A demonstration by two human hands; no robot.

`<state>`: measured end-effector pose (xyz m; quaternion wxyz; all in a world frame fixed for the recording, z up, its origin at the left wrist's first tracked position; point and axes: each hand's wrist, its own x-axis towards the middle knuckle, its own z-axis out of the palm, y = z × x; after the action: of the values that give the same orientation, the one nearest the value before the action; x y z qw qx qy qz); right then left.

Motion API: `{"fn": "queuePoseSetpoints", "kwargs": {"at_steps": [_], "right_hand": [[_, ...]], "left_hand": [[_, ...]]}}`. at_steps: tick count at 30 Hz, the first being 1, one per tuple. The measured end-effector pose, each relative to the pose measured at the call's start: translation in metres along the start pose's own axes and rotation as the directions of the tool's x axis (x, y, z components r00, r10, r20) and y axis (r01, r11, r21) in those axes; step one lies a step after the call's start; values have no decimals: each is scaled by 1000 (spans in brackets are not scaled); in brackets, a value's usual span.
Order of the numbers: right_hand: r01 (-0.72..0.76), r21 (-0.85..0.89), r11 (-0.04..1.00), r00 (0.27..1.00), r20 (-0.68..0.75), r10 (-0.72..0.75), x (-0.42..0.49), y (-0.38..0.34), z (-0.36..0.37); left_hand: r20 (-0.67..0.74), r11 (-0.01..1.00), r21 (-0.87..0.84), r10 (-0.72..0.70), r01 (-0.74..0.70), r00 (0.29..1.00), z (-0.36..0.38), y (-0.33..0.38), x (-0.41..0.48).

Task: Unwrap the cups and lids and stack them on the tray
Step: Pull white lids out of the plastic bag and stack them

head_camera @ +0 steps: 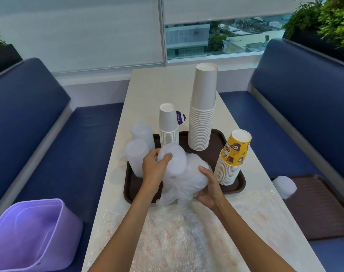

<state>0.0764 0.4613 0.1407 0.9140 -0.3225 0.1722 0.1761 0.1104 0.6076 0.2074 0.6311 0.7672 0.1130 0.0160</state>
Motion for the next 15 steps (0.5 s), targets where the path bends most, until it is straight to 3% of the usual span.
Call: {"fn": "queuePoseSetpoints", "kwargs": {"at_steps": [5,9,15], "right_hand": [[-23,58,998,999,34,21,-2,0,1],[-24,87,996,999,47,20,-5,0,0],[-27,93,995,999,30,25,-15,-2,-12]], "left_hand": [[31,938,-280,-204,204,979,-5,-4,-1],[159,741,-576,-314,346,936,-9,-4,-2],[282,580,-692,-332,430,900,-14,4,5]]}}
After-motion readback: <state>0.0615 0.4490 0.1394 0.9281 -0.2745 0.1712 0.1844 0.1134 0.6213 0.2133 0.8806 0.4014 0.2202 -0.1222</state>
